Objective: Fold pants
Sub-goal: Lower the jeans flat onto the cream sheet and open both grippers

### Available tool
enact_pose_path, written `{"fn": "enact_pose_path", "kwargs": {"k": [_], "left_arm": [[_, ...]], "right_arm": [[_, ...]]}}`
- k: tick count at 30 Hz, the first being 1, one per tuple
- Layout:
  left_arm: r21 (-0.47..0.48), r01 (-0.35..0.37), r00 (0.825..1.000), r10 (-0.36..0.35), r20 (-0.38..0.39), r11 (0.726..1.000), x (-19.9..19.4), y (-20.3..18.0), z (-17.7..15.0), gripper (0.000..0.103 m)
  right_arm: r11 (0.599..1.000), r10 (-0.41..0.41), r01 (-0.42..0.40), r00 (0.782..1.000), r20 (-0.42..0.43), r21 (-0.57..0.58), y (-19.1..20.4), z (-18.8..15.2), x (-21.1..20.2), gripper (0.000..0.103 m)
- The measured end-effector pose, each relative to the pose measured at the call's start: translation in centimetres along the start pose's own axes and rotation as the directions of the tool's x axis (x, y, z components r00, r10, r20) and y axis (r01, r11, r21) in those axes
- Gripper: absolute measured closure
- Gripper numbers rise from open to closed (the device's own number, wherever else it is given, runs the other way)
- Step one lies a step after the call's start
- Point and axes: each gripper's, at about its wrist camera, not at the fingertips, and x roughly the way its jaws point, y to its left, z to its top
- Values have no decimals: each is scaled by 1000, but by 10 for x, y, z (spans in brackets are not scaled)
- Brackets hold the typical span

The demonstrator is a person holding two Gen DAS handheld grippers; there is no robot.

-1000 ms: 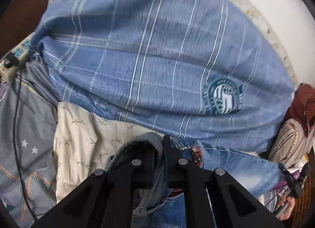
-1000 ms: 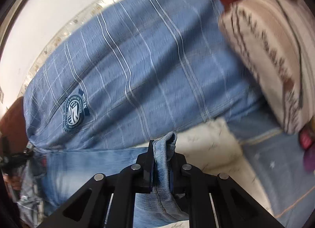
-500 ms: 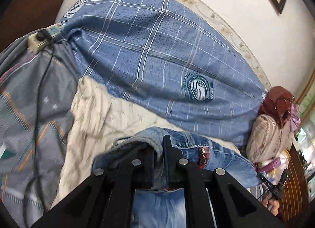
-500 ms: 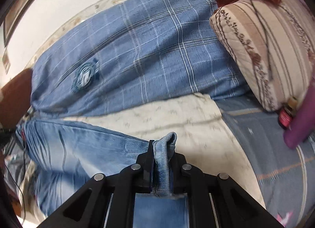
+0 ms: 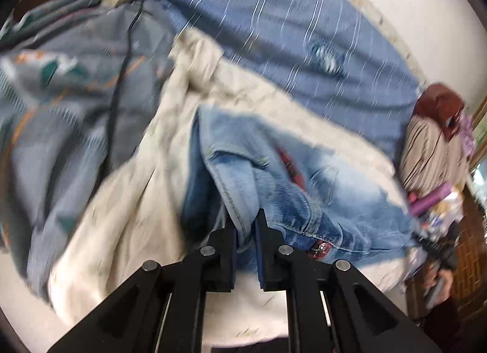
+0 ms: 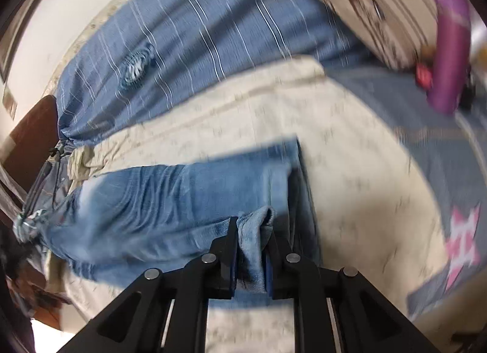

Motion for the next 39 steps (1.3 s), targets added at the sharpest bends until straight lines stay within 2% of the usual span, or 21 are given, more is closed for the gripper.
{"fn": "enact_pose_path", "kwargs": {"k": [3,6,9,13,14,15,16,18,22,23,24,25,26,27,28,31,36,39], "left_arm": [[8,-28,1000,28,-13,1000,-3,6,-11,91],[46,-46,999,47,-19,998,-13,0,-10,91],[140,-130,991,127,28,982,-33,-11,-10,91],[191,-176,984,166,70,966,-57,-19,-12,91],[202,-174,984,161,76,964,-59,-24,-10,91],[210,-166,985,152,80,964,-59,-28,-8,91],[212,-153,987,138,83,965,-57,-34,-5,91],[216,-89,995,75,72,972,-44,-51,0,91],[261,-32,999,26,28,965,-1,-90,4,91],[272,-26,1000,23,14,962,10,-100,4,91],[283,-16,1000,18,-4,959,21,-108,3,91],[298,-11,1000,19,-25,955,34,-116,1,91],[309,-14,999,27,-39,951,43,-121,-1,91],[318,-15,998,34,-52,948,51,-124,-4,90],[322,-15,997,38,-66,947,59,-127,-6,90],[333,-16,993,52,-102,943,74,-128,-17,90],[335,-41,991,81,-106,941,78,-120,-28,90],[334,-60,991,96,-93,941,82,-119,-34,90]], "right_arm": [[1000,22,-22,1000,0,21,-11,-17,-9,86],[999,25,-25,1000,19,37,-22,-28,-21,75],[997,40,-43,998,49,63,-31,-27,-33,74],[995,43,-54,990,132,87,-38,-13,-51,73],[992,56,-72,987,148,104,-41,-7,-53,73],[989,66,-86,984,163,123,-43,-2,-54,67],[985,63,-90,982,176,150,-45,4,-54,49],[981,42,-78,980,194,179,-43,12,-49,34],[980,38,-63,990,134,188,-34,26,-15,34],[983,24,-39,996,87,181,-31,28,-3,35],[985,12,-20,999,49,172,-29,29,8,41],[988,3,-7,1000,23,153,-25,30,18,62],[993,-28,28,1000,0,112,-19,31,25,75],[994,-81,82,997,-15,68,-12,32,30,86],[993,-110,111,994,-18,37,-8,33,33,91],[986,-163,163,986,19,-40,6,43,30,94],[988,-140,147,978,153,-37,10,71,15,94],[987,-149,157,974,170,-39,13,82,28,94]]}}
